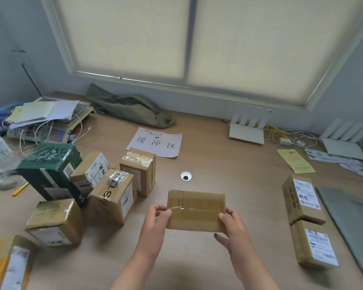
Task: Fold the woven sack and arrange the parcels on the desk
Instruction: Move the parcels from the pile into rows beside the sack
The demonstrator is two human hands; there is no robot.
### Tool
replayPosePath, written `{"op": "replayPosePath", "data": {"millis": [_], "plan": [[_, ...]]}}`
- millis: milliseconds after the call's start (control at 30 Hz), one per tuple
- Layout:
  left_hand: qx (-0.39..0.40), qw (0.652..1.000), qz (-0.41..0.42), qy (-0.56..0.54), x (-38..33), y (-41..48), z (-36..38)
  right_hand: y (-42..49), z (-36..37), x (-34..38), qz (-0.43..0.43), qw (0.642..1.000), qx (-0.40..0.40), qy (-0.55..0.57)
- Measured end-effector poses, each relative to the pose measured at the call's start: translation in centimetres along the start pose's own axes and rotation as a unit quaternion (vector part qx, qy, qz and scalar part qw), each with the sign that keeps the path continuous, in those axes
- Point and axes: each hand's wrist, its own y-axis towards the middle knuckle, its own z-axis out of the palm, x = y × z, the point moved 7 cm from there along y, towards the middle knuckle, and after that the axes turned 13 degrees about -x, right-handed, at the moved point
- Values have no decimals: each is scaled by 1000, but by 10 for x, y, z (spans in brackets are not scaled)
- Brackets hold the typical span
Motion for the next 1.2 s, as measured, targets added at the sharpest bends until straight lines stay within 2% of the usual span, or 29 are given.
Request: {"op": "replayPosePath", "data": {"millis": [167, 367, 600, 767, 833, 900, 1033, 1133, 1200], "plan": [[22, 1000, 15, 7, 4, -10, 5, -7, -16, 11, -2, 998, 11, 55], [58, 996, -7, -68, 2, -27, 23, -18, -32, 19, -31, 993, 20, 115], [179, 979, -15, -96, 6, -43, 39, -27, -40, 22, -39, 990, 59, 120], [182, 982, -19, -44, 10, -54, 57, -29, -57, 25, -58, 976, -35, 207], [172, 984, -18, -31, 14, -58, 68, -34, -62, 26, -75, 981, -26, 174], [166, 986, -14, -12, 18, -61, 79, -41, -61, 27, -88, 989, 33, 112], [214, 972, 68, 74, 21, -69, 111, -42, -84, 24, -99, 991, 94, 13], [248, 950, 129, 139, 25, -78, 140, -32, -112, 20, -122, 987, 87, -60], [272, 936, 161, 157, 32, -81, 162, -17, -134, 15, -136, 985, 43, -94]]}}
